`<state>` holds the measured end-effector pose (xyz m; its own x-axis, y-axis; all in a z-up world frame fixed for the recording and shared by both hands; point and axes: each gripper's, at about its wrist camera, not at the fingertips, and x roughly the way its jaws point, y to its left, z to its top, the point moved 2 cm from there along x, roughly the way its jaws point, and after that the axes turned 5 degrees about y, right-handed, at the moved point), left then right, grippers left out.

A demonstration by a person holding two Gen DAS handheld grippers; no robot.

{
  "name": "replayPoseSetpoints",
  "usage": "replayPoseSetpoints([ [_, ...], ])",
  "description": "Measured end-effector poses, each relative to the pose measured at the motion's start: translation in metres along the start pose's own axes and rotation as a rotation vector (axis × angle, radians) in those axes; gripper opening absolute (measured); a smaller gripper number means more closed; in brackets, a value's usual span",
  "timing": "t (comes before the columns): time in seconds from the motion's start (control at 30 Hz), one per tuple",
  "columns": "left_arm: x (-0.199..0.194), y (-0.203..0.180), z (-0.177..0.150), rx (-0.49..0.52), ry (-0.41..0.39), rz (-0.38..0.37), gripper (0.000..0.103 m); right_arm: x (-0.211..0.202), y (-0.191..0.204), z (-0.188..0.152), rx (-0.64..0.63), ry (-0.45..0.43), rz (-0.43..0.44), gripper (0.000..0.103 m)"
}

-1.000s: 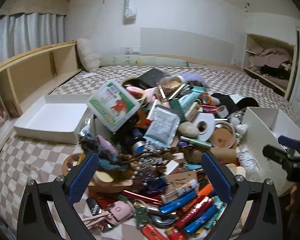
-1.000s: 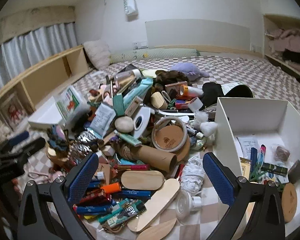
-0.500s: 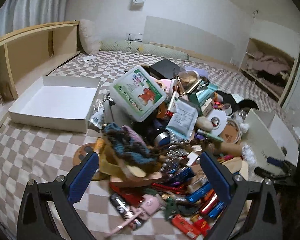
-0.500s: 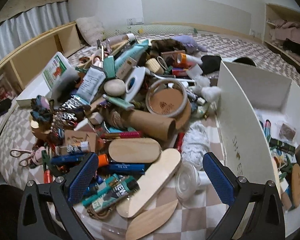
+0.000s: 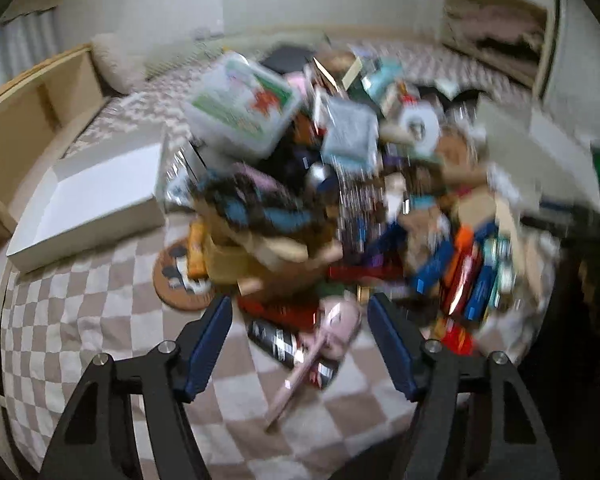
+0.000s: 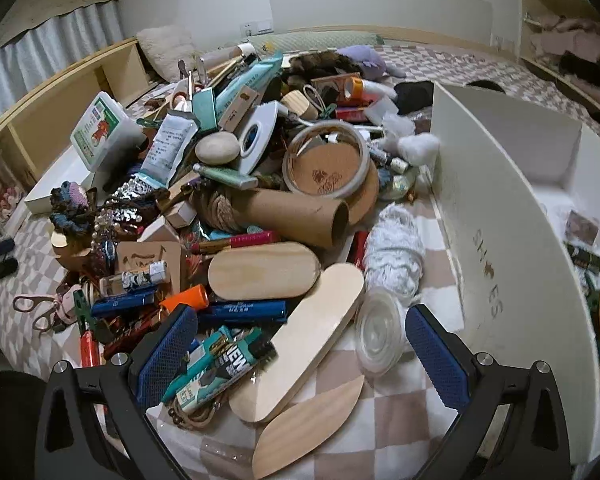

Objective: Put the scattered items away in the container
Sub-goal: 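Grasp the pink clip with the left tool while the right tool reaches the green clip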

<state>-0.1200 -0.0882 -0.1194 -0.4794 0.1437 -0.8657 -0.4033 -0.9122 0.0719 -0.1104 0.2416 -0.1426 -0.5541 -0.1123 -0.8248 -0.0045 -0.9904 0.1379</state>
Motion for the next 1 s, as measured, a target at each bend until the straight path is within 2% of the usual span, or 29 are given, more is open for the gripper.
replayPoseSetpoints([
  [0.03, 0.006, -0.001, -0.004, 0.015, 0.029, 0.007, 0.054, 0.001, 0.000, -0.002, 0.002, 0.005, 0.001, 0.103],
  [0.07, 0.011, -0.001, -0.006, 0.020, 0.049, 0.008, 0.051, 0.002, 0.001, -0.003, 0.002, 0.008, 0.001, 0.103],
  [0.23, 0.030, 0.001, -0.017, 0.010, 0.104, -0.032, 0.048, 0.002, 0.005, -0.006, -0.010, 0.015, -0.013, 0.103],
  [0.33, 0.039, 0.001, -0.021, 0.002, 0.133, -0.059, 0.034, 0.002, 0.005, -0.010, -0.004, 0.017, -0.019, 0.103],
  [0.4, 0.042, 0.000, -0.022, -0.004, 0.144, -0.061, 0.032, 0.002, 0.005, -0.013, 0.002, 0.015, -0.021, 0.103],
  [0.43, 0.043, -0.001, -0.023, -0.007, 0.145, -0.067, 0.024, 0.002, 0.005, -0.015, 0.006, 0.015, -0.022, 0.103],
  [0.6, 0.038, -0.006, -0.026, -0.011, 0.120, -0.112, 0.009, -0.001, 0.005, -0.022, 0.038, 0.009, -0.003, 0.103],
  [0.87, 0.023, -0.002, -0.029, -0.045, 0.054, -0.126, 0.004, -0.009, 0.010, -0.030, 0.057, -0.020, 0.053, 0.102],
  [1.0, 0.017, 0.005, -0.031, -0.084, 0.022, -0.138, 0.004, -0.008, 0.023, -0.034, 0.018, -0.003, 0.096, 0.089],
])
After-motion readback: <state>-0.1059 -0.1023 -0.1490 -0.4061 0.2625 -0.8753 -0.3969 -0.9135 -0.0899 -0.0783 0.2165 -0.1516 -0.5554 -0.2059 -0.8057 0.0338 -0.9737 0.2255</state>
